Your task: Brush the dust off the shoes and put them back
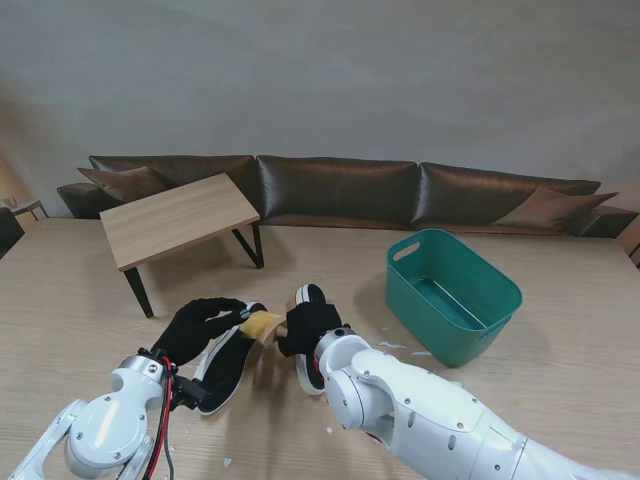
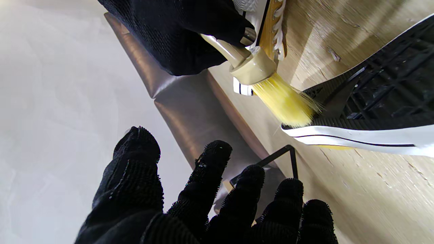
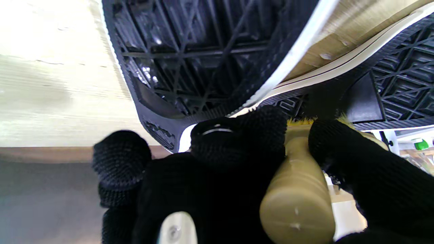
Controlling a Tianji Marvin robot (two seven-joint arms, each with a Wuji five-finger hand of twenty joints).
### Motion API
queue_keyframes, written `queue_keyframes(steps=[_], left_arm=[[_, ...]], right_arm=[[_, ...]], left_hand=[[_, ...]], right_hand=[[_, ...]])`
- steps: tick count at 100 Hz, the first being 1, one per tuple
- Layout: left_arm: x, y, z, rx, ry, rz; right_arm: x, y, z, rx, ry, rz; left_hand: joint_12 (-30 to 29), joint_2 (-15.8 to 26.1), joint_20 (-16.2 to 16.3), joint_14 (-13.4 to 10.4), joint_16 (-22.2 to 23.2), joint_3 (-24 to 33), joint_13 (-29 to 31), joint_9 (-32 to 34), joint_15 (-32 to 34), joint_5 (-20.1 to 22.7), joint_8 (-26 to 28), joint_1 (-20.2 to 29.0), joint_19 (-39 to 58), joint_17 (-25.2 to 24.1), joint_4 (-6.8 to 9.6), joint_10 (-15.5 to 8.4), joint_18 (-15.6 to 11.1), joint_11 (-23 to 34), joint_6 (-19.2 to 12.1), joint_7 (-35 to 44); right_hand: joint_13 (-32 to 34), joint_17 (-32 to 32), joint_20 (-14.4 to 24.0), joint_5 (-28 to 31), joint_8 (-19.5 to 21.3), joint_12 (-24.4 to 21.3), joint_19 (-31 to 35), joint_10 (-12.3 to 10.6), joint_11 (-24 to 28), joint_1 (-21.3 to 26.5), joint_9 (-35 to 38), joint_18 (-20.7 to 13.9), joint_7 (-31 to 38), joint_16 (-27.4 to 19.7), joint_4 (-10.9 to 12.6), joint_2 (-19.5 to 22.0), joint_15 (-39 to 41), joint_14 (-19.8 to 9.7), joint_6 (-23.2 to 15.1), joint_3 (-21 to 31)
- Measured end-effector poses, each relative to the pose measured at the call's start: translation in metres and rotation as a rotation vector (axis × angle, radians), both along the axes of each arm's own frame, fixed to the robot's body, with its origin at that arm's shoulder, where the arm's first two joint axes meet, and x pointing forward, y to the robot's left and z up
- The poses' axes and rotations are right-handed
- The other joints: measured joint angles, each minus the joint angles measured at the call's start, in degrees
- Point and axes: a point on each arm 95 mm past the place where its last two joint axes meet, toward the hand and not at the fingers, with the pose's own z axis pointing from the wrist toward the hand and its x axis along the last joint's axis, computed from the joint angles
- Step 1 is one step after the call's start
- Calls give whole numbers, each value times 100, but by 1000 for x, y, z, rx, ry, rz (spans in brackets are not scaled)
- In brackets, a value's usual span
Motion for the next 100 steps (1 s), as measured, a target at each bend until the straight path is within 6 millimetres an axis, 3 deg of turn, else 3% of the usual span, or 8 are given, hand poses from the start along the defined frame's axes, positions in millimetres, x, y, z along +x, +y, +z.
queue_keyframes(steps=[100], left_arm=[[0,1,-1,2,4,-3]], right_arm=[[-72,0,-20,108,41,164]], left_hand=[[0,1,0,1,0,0,0,0,0,0,0,0,0,0,0,5,0,0,2,0]], right_hand=[[0,0,-1,0,0,0,0,0,-6,0,1,-63,-5,0,0,0,-2,-6,-2,-2]])
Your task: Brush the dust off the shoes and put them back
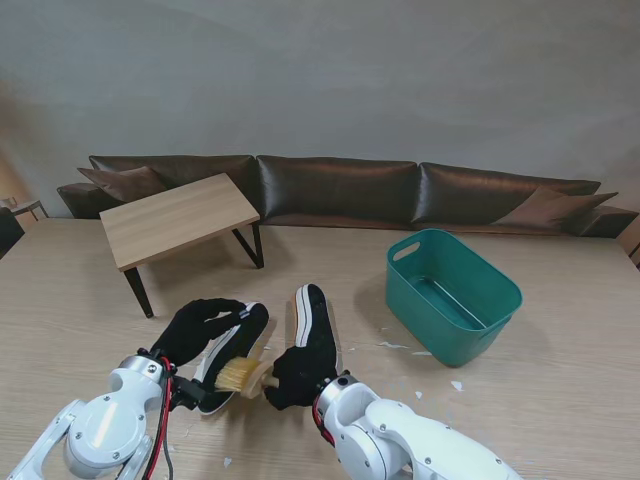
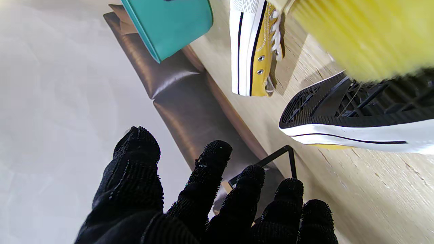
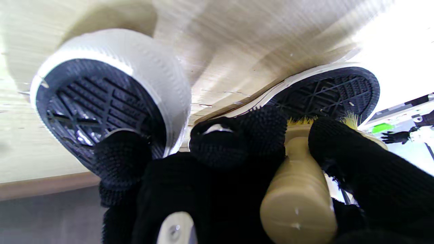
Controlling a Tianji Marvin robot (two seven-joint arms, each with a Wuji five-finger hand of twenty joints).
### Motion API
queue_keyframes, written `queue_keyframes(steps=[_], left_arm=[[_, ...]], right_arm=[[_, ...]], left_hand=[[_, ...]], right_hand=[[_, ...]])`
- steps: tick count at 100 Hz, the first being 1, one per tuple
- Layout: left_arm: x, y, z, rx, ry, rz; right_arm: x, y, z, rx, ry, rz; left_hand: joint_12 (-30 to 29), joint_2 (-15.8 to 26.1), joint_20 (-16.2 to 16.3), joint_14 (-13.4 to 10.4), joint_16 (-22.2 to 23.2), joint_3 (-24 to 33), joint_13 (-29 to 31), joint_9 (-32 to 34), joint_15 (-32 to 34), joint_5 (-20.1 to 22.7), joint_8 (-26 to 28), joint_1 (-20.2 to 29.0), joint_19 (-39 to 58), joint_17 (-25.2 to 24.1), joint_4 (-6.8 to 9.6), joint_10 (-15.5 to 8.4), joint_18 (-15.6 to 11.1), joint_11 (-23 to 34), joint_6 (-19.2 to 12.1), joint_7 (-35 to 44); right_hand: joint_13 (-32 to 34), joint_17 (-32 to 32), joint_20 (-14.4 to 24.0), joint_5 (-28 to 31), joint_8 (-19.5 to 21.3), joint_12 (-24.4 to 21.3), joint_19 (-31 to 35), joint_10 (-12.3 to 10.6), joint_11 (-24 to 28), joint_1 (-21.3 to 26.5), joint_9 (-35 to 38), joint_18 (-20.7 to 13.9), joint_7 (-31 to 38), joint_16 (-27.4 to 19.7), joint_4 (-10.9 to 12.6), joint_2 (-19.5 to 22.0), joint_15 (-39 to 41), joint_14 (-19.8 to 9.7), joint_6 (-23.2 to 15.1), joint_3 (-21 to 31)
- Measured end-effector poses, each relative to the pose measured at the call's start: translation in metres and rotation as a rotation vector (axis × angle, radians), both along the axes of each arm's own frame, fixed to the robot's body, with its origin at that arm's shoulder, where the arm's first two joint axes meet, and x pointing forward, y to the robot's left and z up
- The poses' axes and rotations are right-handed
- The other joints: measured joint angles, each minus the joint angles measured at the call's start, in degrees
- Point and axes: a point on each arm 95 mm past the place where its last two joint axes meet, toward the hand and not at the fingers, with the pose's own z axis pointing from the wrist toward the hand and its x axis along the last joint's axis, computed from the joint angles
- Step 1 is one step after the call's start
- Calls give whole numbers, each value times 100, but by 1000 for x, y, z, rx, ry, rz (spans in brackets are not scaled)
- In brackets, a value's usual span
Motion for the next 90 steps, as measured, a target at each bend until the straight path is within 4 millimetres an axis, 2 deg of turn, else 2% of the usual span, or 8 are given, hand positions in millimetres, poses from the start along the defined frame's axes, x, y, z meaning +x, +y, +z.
queue_keyframes(steps=[24,44,66,90], left_arm=[[0,1,0,0,-3,2],[0,2,0,2,-2,0],[0,3,1,3,-5,-1],[1,3,0,5,-5,-8]], right_arm=[[-11,-7,-1,27,13,10],[-13,-13,11,69,16,-16],[-4,-34,39,90,6,-75],[18,-66,75,81,-31,-190]], left_hand=[[0,0,0,0,0,0,0,0,0,0,0,0,0,0,0,1,0,0,0,0],[0,0,0,0,0,0,0,0,0,0,0,0,0,0,0,3,0,0,0,0],[0,0,0,0,0,0,0,0,0,0,0,0,0,0,0,3,0,0,0,0],[0,0,0,0,0,0,0,0,0,1,0,0,0,0,0,4,0,0,0,0]], right_hand=[[0,0,-1,0,1,0,0,0,-2,0,0,0,-5,0,0,1,-1,-3,-1,0],[-1,0,-8,0,3,0,0,-1,-4,0,0,-1,-8,0,0,1,-1,-4,-1,-1],[-1,0,-72,0,4,0,0,-1,-5,0,0,-2,-11,0,0,1,-2,-4,-1,0],[-1,0,-74,0,6,0,0,-1,-7,0,0,-2,-13,0,0,1,-2,-4,-2,-1]])
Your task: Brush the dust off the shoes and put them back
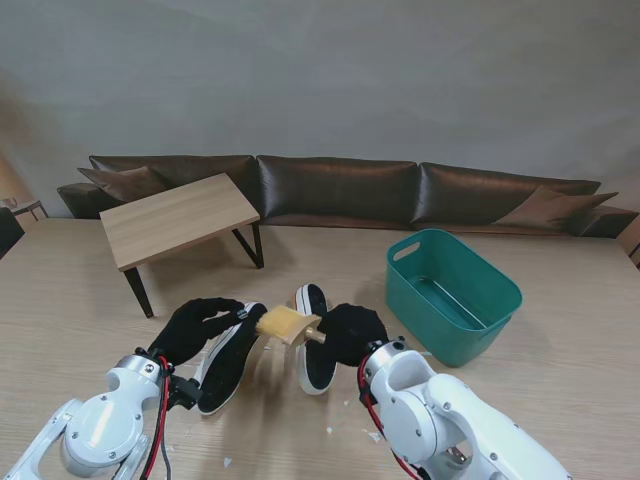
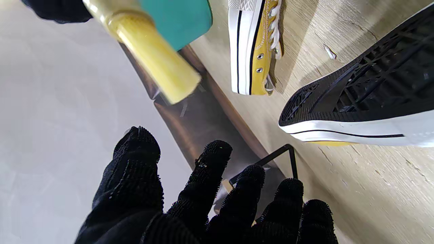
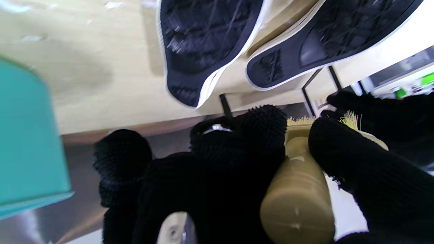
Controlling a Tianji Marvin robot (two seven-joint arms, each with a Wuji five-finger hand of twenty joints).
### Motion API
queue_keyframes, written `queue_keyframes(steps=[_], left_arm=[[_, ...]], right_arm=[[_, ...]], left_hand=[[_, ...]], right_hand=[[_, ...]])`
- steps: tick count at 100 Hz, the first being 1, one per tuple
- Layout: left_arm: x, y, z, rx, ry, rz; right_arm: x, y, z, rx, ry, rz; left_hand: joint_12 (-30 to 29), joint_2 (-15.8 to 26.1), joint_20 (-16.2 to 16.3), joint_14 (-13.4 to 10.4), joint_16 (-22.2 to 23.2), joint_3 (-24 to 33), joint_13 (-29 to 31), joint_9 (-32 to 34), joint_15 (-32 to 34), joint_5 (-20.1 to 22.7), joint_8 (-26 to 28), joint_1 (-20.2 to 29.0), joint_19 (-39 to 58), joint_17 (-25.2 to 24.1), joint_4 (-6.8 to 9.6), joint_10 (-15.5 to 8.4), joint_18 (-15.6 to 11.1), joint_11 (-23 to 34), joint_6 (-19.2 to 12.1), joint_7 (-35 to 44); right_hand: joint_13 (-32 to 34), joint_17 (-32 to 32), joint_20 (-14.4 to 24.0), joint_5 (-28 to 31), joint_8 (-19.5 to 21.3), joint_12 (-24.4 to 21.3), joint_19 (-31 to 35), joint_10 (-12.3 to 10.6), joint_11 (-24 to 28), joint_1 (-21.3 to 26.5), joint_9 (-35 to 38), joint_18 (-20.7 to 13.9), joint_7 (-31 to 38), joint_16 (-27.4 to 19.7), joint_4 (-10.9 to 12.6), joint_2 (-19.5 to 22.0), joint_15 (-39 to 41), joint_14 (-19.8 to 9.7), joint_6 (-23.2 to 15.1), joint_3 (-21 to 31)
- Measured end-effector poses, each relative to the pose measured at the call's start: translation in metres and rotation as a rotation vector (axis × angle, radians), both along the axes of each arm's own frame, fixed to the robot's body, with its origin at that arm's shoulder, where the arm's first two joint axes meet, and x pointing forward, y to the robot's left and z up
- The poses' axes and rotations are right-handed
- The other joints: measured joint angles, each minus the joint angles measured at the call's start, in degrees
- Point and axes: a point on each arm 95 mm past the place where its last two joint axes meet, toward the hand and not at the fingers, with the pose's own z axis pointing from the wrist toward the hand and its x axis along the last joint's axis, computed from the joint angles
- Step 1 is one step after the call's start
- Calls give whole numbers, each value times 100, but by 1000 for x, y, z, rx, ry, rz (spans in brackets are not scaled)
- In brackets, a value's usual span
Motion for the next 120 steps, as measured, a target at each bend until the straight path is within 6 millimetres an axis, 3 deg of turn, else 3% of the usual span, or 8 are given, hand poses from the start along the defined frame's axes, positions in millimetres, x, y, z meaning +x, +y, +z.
queue_keyframes(steps=[34,67,90,120], left_arm=[[0,1,0,3,-7,-2],[0,2,0,6,-3,-8],[1,1,-1,8,4,-12],[2,0,-1,14,11,-15]], right_arm=[[33,-48,48,-45,-74,-154],[57,-103,81,-121,-108,-324],[63,-129,84,-177,-93,-370],[83,-150,66,-282,-45,-418]], left_hand=[[0,0,0,0,0,0,0,0,0,1,0,0,0,0,0,1,0,0,0,0],[0,0,0,0,0,0,0,0,0,1,0,0,0,0,0,1,0,0,0,0],[0,1,0,0,0,0,0,0,0,1,0,0,0,0,0,1,0,0,0,0],[0,1,0,0,0,0,0,0,0,1,0,0,0,0,0,2,0,0,0,0]], right_hand=[[0,2,-1,0,12,0,0,0,-1,0,0,0,-4,0,0,0,0,0,0,0],[0,5,-2,0,12,0,0,0,-2,0,0,0,-7,0,0,0,0,0,-1,0],[0,7,-2,0,12,0,0,0,-4,0,0,0,-10,0,0,0,0,0,-1,0],[0,13,-5,0,12,0,0,0,-61,0,0,0,-59,-1,0,0,-9,-1,-1,-2]])
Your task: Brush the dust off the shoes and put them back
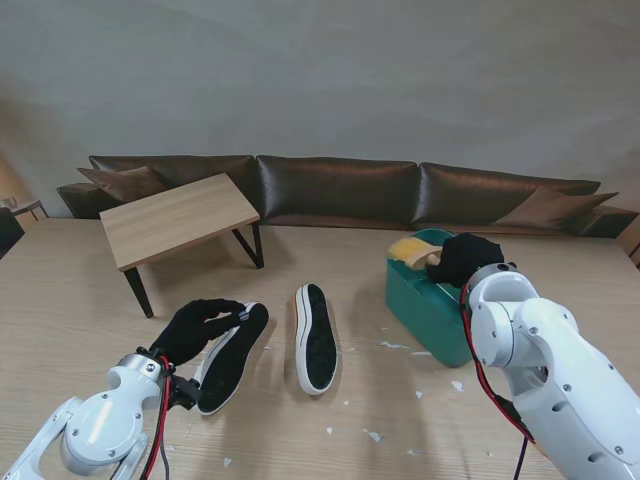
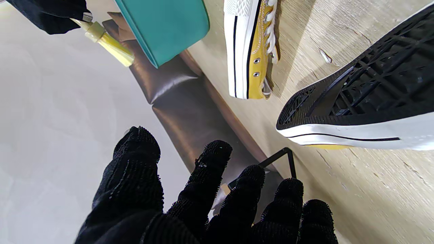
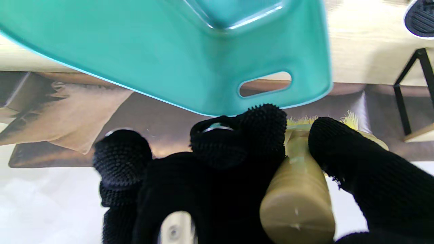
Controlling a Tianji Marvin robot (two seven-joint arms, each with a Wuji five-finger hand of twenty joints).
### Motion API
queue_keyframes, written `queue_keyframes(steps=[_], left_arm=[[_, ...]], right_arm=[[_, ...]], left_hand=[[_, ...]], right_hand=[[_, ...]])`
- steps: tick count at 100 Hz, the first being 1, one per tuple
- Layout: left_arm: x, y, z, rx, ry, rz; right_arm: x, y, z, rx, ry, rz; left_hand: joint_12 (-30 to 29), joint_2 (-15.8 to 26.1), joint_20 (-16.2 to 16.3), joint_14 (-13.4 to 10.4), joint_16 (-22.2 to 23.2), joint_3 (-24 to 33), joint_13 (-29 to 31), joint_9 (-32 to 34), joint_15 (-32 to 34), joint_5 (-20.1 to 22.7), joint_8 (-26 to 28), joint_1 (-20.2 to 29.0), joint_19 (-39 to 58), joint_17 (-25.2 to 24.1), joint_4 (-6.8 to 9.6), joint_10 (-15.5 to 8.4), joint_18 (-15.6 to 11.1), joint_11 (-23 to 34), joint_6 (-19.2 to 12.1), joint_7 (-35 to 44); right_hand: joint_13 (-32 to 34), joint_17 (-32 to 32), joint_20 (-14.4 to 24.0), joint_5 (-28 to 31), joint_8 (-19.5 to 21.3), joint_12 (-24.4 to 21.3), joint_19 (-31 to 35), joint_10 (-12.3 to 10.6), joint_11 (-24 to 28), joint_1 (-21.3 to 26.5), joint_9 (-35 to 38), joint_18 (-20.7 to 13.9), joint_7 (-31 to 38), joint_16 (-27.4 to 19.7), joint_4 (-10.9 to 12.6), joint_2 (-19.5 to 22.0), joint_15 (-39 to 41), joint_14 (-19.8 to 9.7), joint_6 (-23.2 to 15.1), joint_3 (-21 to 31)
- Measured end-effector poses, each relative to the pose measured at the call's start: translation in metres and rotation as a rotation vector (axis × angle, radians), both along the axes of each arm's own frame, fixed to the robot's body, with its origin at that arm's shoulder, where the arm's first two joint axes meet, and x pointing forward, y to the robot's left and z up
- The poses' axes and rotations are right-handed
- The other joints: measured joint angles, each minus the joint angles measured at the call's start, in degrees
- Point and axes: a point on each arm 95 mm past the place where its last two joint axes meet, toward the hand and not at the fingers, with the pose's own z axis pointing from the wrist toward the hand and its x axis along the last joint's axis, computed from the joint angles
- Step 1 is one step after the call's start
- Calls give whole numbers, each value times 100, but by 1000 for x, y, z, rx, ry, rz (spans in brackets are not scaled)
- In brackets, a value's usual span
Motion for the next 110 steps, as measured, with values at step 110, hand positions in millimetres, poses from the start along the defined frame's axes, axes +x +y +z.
queue_keyframes(steps=[110], left_arm=[[0,0,-3,19,16,-1]], right_arm=[[53,-8,-53,-246,269,-47]], left_hand=[[0,9,-1,1,0,0,0,0,0,0,0,0,0,0,0,1,0,0,0,0]], right_hand=[[-7,-2,-207,-249,-169,12,-903,-414,-1165,-412,-12,-587,-585,-664,10,697,-1196,-461,-466,-667]])
